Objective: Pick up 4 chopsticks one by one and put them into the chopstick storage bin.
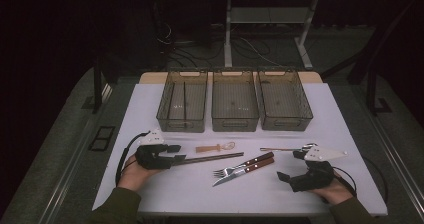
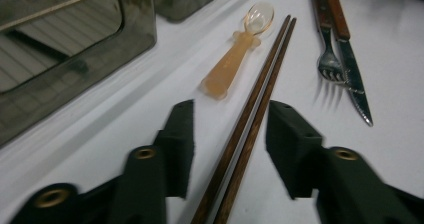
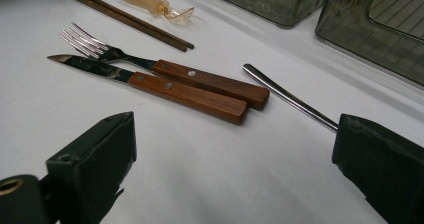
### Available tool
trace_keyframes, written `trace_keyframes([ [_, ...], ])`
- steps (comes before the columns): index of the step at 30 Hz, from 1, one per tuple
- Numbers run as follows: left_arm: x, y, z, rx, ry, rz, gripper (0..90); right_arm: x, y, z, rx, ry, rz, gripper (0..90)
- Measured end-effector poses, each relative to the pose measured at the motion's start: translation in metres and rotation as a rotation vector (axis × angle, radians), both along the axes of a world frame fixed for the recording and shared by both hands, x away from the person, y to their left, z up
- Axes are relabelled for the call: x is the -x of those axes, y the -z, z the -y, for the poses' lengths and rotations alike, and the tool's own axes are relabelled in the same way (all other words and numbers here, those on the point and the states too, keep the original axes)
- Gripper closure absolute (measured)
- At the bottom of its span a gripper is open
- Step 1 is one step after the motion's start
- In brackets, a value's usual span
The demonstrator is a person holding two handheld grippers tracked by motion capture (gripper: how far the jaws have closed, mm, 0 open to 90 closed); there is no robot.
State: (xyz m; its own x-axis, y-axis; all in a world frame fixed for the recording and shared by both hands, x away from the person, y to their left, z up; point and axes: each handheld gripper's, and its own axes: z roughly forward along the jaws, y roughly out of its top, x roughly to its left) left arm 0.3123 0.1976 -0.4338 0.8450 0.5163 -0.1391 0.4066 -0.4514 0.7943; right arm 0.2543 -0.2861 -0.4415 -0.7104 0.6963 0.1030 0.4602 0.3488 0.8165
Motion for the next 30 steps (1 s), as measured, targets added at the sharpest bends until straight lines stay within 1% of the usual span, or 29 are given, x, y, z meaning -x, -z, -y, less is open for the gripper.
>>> trace_keyframes([
  [2,0.000,0.000,0.001,-0.022,0.008,0.002,66.2,0.000,0.000,0.000,0.003,-0.004,0.002,4.1],
  [4,0.001,0.000,0.004,-0.021,0.011,0.009,70.3,0.000,0.000,-0.001,0.002,-0.005,-0.002,4.1],
  [5,0.002,0.000,0.004,-0.028,0.018,0.012,72.8,0.000,0.000,-0.001,0.004,-0.006,-0.001,4.1],
  [8,0.003,0.002,0.006,-0.035,0.043,0.001,78.6,0.000,-0.001,-0.001,0.005,-0.006,-0.002,4.1],
  [9,0.003,0.002,0.006,-0.043,0.050,-0.003,81.1,0.000,-0.001,-0.001,0.005,-0.005,-0.002,4.1],
  [10,0.003,0.003,0.007,-0.048,0.057,-0.008,81.9,0.000,-0.001,-0.001,0.004,-0.005,-0.002,4.1],
  [11,0.002,0.003,0.007,-0.056,0.067,-0.005,81.9,0.000,-0.001,-0.001,0.005,-0.005,-0.003,4.1],
  [13,0.002,0.005,0.009,-0.055,0.064,-0.012,81.6,0.000,-0.001,-0.001,0.004,-0.007,-0.007,4.1],
  [15,0.002,0.006,0.009,-0.061,0.077,-0.016,81.1,0.000,-0.001,-0.001,0.003,-0.010,-0.006,4.1],
  [18,0.001,0.008,0.010,-0.073,0.084,-0.012,80.3,0.000,0.000,-0.001,0.003,-0.014,-0.006,4.1],
  [22,0.001,0.009,0.013,-0.077,0.095,-0.016,79.5,0.000,-0.001,-0.001,0.003,-0.015,-0.006,4.1],
  [24,0.001,0.010,0.014,-0.081,0.106,-0.012,79.5,0.000,-0.001,-0.001,0.002,-0.016,-0.006,4.1],
  [28,0.001,0.011,0.019,-0.084,0.124,0.010,79.5,0.000,0.000,-0.001,0.002,-0.015,-0.007,4.1],
  [30,0.000,0.012,0.021,-0.086,0.131,0.011,79.5,0.000,0.000,-0.001,0.002,-0.017,-0.008,4.1],
])
